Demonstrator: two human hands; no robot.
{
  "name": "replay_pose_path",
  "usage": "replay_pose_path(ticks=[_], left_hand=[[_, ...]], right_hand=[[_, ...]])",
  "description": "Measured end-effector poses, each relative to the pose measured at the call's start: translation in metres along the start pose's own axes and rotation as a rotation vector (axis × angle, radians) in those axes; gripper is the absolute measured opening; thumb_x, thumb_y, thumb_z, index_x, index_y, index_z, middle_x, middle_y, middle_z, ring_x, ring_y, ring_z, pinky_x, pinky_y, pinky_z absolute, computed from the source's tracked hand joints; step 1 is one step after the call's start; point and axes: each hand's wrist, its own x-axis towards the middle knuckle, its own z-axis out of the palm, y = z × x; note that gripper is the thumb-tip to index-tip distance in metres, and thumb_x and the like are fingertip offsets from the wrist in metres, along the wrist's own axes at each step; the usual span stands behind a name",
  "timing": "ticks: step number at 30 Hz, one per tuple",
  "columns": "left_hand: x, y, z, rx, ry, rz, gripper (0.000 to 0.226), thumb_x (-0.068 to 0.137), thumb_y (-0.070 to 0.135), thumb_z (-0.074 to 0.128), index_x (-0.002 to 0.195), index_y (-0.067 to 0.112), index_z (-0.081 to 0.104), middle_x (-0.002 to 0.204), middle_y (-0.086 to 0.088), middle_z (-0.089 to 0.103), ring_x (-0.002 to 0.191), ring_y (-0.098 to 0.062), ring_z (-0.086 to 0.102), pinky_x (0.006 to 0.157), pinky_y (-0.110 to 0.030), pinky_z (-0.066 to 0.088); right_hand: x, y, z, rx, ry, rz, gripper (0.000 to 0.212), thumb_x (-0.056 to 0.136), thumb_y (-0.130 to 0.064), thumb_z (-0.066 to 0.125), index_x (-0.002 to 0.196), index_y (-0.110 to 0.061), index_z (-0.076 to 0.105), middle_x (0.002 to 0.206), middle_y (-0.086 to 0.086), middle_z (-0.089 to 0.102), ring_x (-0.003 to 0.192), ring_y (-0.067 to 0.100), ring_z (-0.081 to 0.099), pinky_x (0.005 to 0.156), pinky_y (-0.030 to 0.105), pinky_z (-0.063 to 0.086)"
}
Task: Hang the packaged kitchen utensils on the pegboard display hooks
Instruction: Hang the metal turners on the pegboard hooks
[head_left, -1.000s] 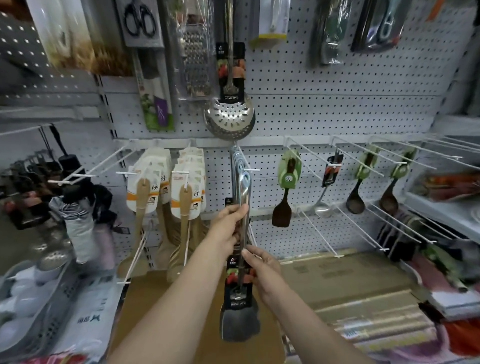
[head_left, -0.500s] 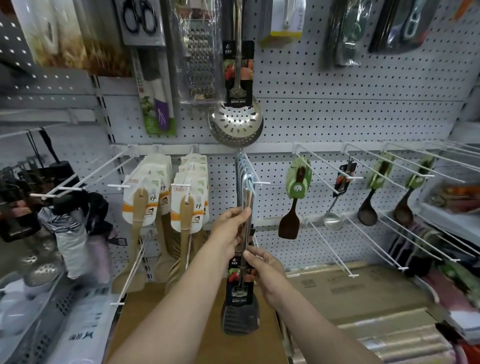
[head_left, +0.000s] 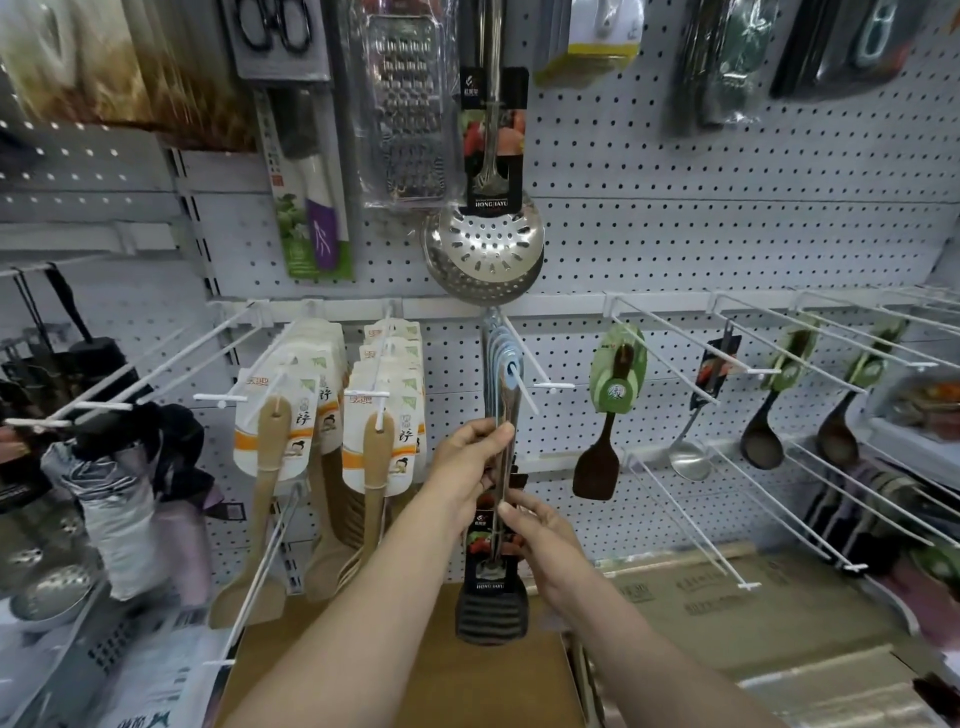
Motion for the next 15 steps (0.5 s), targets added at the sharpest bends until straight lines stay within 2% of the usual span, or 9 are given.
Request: replay_pose_path(ticks=[2, 4, 6, 8, 11, 13, 15], left_hand=[[-0.001, -0.001, 0.000, 0.011, 0.010, 0.010, 0.024, 0.084, 0.023, 0.080, 0.106, 0.019, 0.073, 0.096, -0.003, 0.075, 0.099, -0.024, 0.066, 0.106, -0.051, 0.049], [-0.003, -0.001, 0.001, 0.036, 0.024, 0.014, 0.025, 0.083, 0.026, 0.082, 0.106, 0.020, 0.074, 0.098, -0.004, 0.076, 0.099, -0.024, 0.066, 0.107, -0.051, 0.048], [-0.009, 0.001, 0.003, 0.029, 0.039, 0.020, 0.023, 0.085, 0.025, 0.080, 0.107, 0.021, 0.074, 0.102, -0.004, 0.076, 0.101, -0.023, 0.067, 0.104, -0.047, 0.050], [-0.017, 0.002, 0.005, 0.000, 0.070, 0.030, 0.026, 0.086, 0.024, 0.079, 0.111, 0.022, 0.071, 0.109, -0.001, 0.076, 0.106, -0.019, 0.067, 0.098, -0.039, 0.050], [-0.040, 0.001, 0.004, -0.062, 0.133, 0.018, 0.037, 0.086, 0.027, 0.079, 0.120, 0.020, 0.066, 0.116, 0.001, 0.071, 0.109, -0.011, 0.062, 0.102, -0.033, 0.044], [-0.057, -0.006, 0.001, -0.095, 0.169, -0.005, 0.037, 0.087, 0.026, 0.078, 0.120, 0.016, 0.065, 0.115, -0.001, 0.071, 0.110, -0.013, 0.062, 0.102, -0.034, 0.046], [-0.078, -0.011, -0.001, -0.133, 0.194, -0.041, 0.028, 0.090, 0.023, 0.074, 0.115, 0.014, 0.064, 0.106, -0.001, 0.072, 0.102, -0.014, 0.064, 0.092, -0.031, 0.050]], right_hand=[[0.003, 0.001, 0.001, -0.001, 0.007, -0.009, 0.048, 0.085, -0.024, 0.080, 0.129, -0.015, 0.063, 0.112, 0.008, 0.076, 0.107, 0.025, 0.072, 0.099, 0.045, 0.054], [0.003, 0.000, 0.001, 0.008, 0.025, -0.013, 0.045, 0.087, -0.018, 0.079, 0.129, -0.013, 0.062, 0.109, 0.008, 0.077, 0.106, 0.025, 0.072, 0.095, 0.043, 0.055], [-0.001, -0.005, 0.001, 0.052, 0.064, -0.005, 0.040, 0.089, -0.014, 0.076, 0.126, -0.013, 0.059, 0.109, 0.006, 0.077, 0.101, 0.021, 0.072, 0.083, 0.033, 0.057], [-0.010, -0.014, 0.001, 0.082, 0.106, -0.003, 0.041, 0.091, -0.017, 0.075, 0.128, -0.015, 0.057, 0.115, 0.003, 0.072, 0.098, 0.012, 0.069, 0.070, 0.018, 0.052], [-0.023, -0.024, 0.000, 0.125, 0.145, 0.015, 0.037, 0.094, -0.019, 0.072, 0.127, -0.016, 0.057, 0.114, -0.001, 0.067, 0.088, -0.001, 0.062, 0.055, 0.010, 0.047], [-0.034, -0.027, 0.003, 0.115, 0.153, 0.024, 0.033, 0.094, -0.022, 0.072, 0.124, -0.016, 0.061, 0.110, -0.001, 0.070, 0.087, 0.000, 0.065, 0.060, 0.013, 0.049], [-0.044, -0.025, 0.007, 0.081, 0.152, 0.018, 0.040, 0.089, -0.030, 0.077, 0.124, -0.014, 0.065, 0.113, 0.004, 0.073, 0.105, 0.015, 0.068, 0.076, 0.025, 0.052]])
